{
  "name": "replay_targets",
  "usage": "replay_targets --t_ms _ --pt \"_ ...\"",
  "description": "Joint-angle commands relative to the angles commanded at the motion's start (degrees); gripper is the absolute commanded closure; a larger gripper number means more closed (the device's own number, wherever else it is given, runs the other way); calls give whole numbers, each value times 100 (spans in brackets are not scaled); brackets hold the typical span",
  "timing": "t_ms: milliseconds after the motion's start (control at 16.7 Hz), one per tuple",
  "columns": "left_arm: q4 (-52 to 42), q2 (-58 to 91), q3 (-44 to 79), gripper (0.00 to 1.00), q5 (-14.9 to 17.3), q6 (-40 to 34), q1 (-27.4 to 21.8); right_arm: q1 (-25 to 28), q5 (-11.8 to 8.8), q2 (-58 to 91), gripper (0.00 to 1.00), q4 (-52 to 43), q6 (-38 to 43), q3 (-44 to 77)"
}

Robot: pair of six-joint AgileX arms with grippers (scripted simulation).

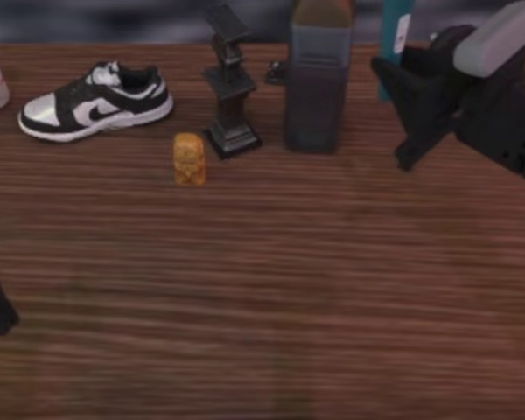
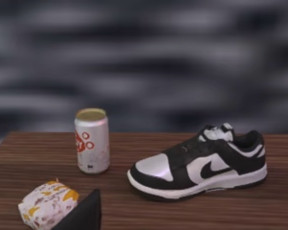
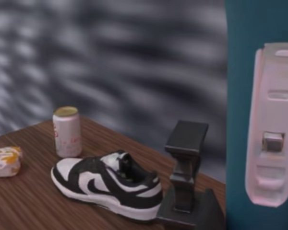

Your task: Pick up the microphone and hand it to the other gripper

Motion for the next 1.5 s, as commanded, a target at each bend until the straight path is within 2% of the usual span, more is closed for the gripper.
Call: replay_targets --t_ms 240,360,480,780,900,1500 --pt "0 0 0 0 0 0 0 26 8 20 100 -13 15 27" --pt "0 0 0 0 0 0 0 118 93 39 100 31 18 39" --pt "0 0 0 0 0 0 0 400 374 82 100 164 27 76" --pt "0 0 0 0 0 0 0 1405 1353 183 100 591 77 174" --pt "0 0 0 0 0 0 0 1668 1613 190 100 703 88 199" --pt "0 0 0 0 0 0 0 1714 1658 190 100 724 90 204"
